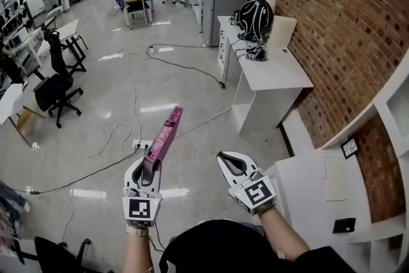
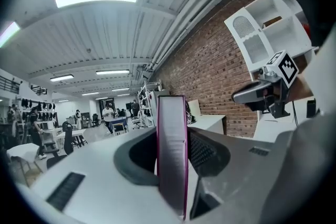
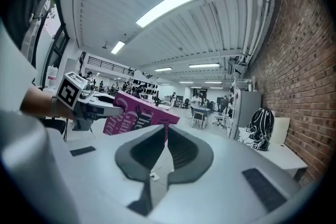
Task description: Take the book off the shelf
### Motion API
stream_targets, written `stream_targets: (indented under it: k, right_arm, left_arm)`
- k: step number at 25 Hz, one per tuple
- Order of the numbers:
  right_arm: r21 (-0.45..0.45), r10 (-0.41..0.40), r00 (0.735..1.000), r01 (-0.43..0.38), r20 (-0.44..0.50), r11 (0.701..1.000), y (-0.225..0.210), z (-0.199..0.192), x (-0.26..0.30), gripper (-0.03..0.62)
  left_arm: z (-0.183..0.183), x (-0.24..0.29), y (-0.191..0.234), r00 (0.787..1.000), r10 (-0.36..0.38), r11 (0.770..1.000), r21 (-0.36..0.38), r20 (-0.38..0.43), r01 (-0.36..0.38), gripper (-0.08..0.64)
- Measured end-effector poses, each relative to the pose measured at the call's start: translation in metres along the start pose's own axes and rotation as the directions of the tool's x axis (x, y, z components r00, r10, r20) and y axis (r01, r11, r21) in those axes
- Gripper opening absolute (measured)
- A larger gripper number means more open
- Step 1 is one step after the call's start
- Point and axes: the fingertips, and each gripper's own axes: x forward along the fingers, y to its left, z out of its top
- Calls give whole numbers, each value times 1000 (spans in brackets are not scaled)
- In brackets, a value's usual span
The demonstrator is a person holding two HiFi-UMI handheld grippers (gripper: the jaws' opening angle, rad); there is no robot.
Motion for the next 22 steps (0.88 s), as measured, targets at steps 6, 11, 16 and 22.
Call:
stream_targets:
  k: [6,11,16,22]
  right_arm:
    - [4,11,1000,-11,4,1000,10,0,-1,26]
    - [25,12,1000,-12,7,1000,16,-3,-5,26]
    - [33,11,1000,-11,-4,999,18,-7,-10,25]
    - [36,-5,1000,5,-11,999,17,-13,-12,25]
  left_arm:
    - [-6,-11,1,1000,1,1000,-13,-4,-1,141]
    - [-10,-18,-1,1000,-1,1000,-19,-11,1,141]
    - [-10,-20,-5,1000,-11,1000,-21,-15,11,141]
    - [-15,-18,-9,999,-27,999,-26,-21,26,141]
